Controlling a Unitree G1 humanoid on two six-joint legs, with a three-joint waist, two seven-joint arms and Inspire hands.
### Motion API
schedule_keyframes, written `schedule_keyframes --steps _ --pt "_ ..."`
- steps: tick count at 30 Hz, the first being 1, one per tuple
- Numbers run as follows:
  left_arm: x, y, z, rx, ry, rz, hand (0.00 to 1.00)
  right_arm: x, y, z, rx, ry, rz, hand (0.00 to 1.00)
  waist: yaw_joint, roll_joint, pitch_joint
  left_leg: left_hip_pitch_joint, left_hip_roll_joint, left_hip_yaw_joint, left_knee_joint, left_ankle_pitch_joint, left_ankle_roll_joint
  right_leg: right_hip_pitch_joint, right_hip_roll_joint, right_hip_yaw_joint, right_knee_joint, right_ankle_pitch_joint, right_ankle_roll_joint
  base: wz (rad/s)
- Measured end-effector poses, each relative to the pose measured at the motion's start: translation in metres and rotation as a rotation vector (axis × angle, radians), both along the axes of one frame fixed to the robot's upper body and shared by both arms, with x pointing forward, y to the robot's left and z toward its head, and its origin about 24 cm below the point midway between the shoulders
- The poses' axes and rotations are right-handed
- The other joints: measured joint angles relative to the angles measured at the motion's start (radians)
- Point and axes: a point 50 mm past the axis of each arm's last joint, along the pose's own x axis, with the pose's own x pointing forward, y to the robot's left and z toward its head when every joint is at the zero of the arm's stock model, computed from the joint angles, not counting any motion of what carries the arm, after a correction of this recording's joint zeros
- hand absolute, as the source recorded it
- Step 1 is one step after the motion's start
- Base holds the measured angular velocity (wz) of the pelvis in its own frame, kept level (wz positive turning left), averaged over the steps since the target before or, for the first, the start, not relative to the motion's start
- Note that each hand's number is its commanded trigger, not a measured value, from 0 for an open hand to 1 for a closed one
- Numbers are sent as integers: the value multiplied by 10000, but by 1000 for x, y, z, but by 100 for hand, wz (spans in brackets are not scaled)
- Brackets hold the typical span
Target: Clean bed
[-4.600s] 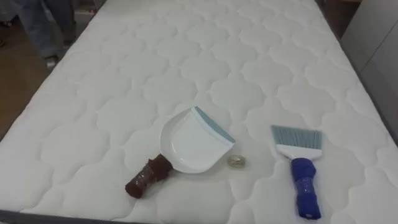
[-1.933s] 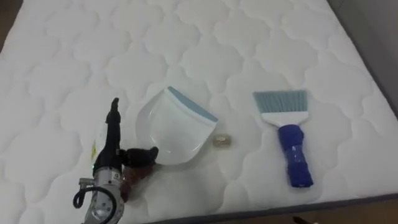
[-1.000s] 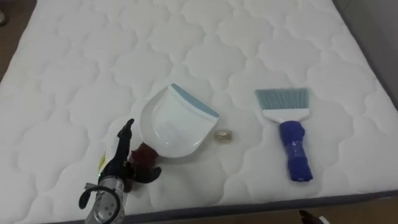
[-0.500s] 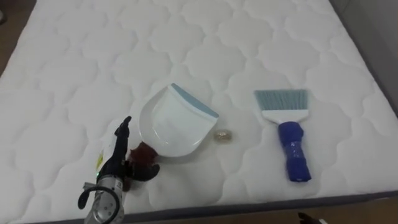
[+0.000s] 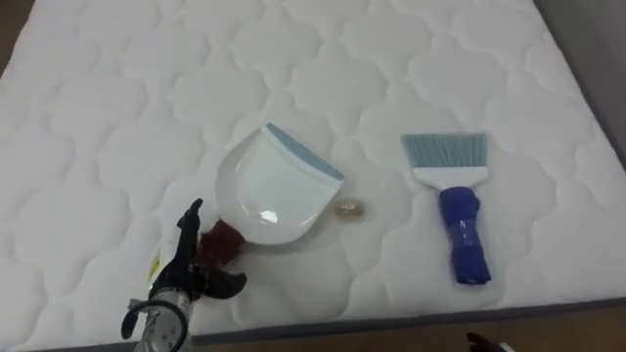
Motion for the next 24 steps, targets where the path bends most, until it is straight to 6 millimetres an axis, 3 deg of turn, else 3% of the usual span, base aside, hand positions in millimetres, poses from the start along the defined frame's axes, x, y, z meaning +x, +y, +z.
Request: schedule_keyframes --steps 13,24 --pt "-6 0 -8 -70 487 245 0 3 0 1 -289 -156 -118 0 -121 -100 88 -357 -142 45 387 -5 -5 -594 -223 127 876 -413 -40 3" --pt "23 -2 6 102 -99 280 0 2 1 0 -339 -75 76 0 -167 10 207 -843 -102 78 766 -15 -22 -923 -236 120 932 -298 -102 1"
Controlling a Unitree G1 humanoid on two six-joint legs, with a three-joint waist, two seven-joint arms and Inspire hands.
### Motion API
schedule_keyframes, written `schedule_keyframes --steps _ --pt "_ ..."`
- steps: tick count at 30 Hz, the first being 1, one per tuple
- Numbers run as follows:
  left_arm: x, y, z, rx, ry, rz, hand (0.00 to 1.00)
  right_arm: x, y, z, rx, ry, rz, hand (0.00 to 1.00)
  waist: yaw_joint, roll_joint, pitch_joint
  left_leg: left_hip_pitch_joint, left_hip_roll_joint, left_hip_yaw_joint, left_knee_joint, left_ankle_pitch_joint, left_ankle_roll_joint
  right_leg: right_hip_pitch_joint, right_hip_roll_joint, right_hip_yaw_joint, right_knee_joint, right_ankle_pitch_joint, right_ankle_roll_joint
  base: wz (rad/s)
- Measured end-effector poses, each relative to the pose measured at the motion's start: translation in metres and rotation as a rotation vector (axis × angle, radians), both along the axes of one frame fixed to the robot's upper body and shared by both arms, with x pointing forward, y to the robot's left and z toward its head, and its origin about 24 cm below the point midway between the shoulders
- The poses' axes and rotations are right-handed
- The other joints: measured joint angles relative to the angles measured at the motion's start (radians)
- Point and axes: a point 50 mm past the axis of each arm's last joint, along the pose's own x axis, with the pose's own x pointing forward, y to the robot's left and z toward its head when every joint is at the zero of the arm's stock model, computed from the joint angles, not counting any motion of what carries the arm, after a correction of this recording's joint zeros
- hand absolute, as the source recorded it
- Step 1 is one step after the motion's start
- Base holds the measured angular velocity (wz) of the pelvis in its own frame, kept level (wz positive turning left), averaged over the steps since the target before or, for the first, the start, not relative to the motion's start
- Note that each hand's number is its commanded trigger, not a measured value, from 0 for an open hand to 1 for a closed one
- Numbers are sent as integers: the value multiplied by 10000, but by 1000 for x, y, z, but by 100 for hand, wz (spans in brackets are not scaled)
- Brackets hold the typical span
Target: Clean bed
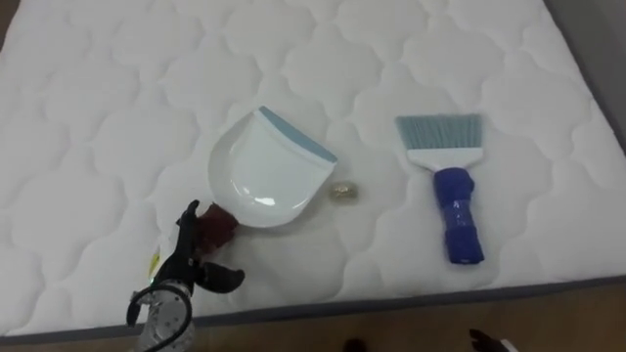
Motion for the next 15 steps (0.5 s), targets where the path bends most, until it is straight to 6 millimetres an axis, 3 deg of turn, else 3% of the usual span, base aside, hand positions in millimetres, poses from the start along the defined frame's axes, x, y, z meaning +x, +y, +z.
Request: schedule_keyframes --steps 7,15 --pt "28 4 19 -396 -865 887 0 5 3 1 138 4 317 0 -223 15 9 -537 81 272 461 -88 -19 -503 -72 1 407 -41 -48 0" --pt "34 7 26 -582 -1389 1480 0 6 4 1 180 5 408 0 -513 19 44 -609 124 470 654 -135 -55 -528 -56 -10 550 -180 -135 2"
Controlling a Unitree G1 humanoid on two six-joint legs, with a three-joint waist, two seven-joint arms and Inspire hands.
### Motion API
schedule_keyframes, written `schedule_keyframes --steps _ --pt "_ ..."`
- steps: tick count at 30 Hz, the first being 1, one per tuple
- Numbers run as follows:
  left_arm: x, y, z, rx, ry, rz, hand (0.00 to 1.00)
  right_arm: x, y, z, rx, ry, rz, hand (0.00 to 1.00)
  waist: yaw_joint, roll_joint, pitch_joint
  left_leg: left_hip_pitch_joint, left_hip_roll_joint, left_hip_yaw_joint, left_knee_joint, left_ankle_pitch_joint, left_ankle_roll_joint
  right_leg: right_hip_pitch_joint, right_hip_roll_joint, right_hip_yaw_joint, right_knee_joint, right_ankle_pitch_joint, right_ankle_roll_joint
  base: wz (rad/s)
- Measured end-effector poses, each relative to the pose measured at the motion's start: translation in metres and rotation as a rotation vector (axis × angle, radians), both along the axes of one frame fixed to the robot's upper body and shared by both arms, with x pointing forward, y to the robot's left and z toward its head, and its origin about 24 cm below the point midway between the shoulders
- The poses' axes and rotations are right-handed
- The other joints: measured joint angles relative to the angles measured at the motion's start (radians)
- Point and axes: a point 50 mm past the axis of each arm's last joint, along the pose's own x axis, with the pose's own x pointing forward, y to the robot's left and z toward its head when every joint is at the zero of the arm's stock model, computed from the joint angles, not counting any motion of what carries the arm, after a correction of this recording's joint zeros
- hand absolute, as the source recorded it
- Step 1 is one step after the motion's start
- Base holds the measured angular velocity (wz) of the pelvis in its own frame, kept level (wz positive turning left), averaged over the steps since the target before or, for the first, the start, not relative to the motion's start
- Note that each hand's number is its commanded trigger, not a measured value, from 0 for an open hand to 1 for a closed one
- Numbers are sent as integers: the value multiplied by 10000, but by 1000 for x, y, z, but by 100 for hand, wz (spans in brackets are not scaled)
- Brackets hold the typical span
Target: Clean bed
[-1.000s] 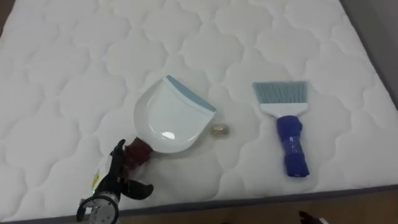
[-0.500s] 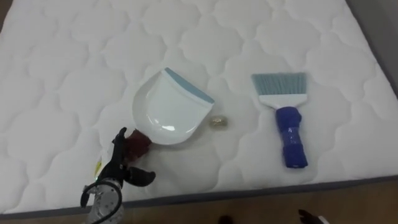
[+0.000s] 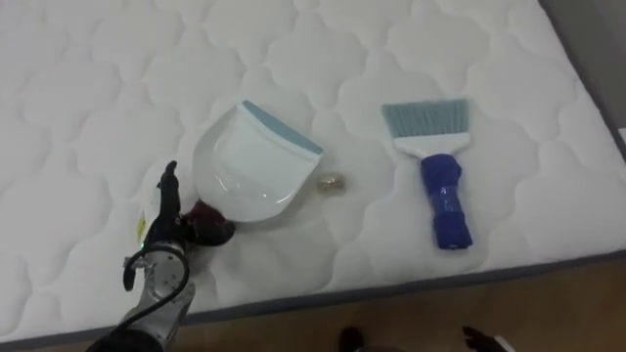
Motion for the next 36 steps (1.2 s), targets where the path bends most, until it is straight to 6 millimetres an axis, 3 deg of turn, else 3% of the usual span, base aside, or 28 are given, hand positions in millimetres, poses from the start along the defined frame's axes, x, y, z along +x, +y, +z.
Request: schedule_keyframes --steps 6,14,17,36 --pt "-1 0 -1 -10 68 -29 0 3 1 1 123 -56 102 0 18 10 5 -416 47 3 313 -1 -2 -265 20 -17 -15 116 -53 0" --pt "-3 3 -6 -20 538 -133 0 10 2 2 114 -30 138 0 -3 56 74 -485 91 4 296 -17 -10 -345 14 -17 -8 215 -48 0" --pt "-4 4 -7 22 694 -78 0 9 2 2 108 59 101 0 -15 71 85 -662 163 -1 295 -194 -45 -483 48 -113 13 248 -77 4" --pt "-14 4 -19 61 1644 -469 0 22 3 6 -144 -353 69 0 -6 19 118 -928 178 19 658 -187 -40 -707 52 -81 54 265 -91 0"
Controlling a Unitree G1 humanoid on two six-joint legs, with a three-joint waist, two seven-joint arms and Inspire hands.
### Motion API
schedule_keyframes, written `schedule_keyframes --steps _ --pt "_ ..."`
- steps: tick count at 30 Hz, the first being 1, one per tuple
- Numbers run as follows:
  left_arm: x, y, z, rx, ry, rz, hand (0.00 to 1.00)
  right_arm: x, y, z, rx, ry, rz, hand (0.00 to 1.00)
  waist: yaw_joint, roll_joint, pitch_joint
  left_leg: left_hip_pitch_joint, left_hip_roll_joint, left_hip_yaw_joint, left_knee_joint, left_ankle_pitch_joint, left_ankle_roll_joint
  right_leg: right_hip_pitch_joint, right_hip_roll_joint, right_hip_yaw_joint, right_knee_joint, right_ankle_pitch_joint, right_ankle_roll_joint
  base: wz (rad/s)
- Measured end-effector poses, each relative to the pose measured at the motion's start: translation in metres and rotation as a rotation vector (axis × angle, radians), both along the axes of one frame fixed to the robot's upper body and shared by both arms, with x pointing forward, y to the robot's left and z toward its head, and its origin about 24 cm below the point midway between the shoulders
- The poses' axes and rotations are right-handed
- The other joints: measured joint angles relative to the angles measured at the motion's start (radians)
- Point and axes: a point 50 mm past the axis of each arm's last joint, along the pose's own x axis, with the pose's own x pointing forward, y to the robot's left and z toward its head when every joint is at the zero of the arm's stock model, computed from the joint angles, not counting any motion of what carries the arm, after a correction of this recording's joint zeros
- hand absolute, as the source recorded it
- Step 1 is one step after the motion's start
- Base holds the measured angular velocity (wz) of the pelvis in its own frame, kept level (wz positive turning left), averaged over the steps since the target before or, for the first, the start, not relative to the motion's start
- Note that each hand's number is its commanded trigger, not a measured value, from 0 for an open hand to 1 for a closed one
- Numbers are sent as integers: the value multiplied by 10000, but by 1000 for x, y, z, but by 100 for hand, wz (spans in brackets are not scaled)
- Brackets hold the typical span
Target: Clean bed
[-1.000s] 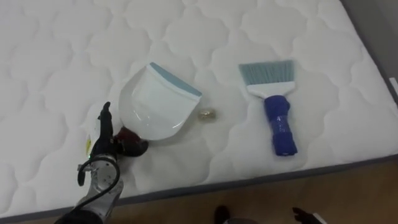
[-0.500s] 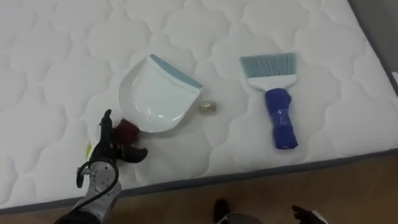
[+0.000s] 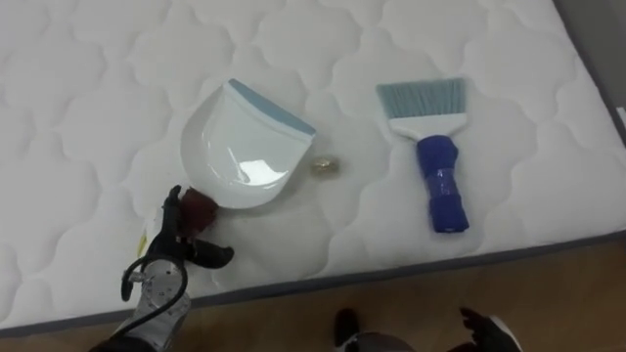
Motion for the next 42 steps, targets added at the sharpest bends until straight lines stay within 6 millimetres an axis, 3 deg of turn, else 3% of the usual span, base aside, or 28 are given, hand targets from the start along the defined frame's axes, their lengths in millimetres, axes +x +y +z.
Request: schedule_keyframes --steps 1,2,3,6,11,22,42 --pt "0 0 0 -21 49 -49 0 0 0 0 -12 13 43 0 -1 -1 1 0 0 0 4 0 0 2 0 1 0 0 0 0" --pt "0 0 0 -19 69 -86 8 0 1 0 -9 8 55 0 -2 -4 3 0 -1 -1 4 0 0 3 0 1 -2 0 0 0" --pt "0 0 0 -6 75 -107 25 0 1 0 6 -1 29 0 -1 -5 4 0 -2 -1 3 0 0 3 0 2 -3 0 0 0" --pt "1 -1 0 60 138 -163 100 -1 1 -1 78 13 -143 0 -11 -11 11 -4 -2 8 0 1 1 4 1 12 -19 1 3 0" --pt "10 4 6 393 150 46 100 -2 1 -1 15 97 -139 0 -30 21 29 -109 11 8 -17 -8 14 -12 4 -28 -46 -7 56 4" --pt "8 8 4 1130 727 219 100 -2 -1 -1 -196 171 -256 0 -251 96 25 -364 28 166 19 -27 44 -323 -85 -155 113 15 14 1" --pt "9 7 3 1161 1028 200 100 -1 0 -1 -255 197 -303 0 -257 82 21 -148 46 521 28 -15 60 -293 -95 64 226 -38 9 -2"
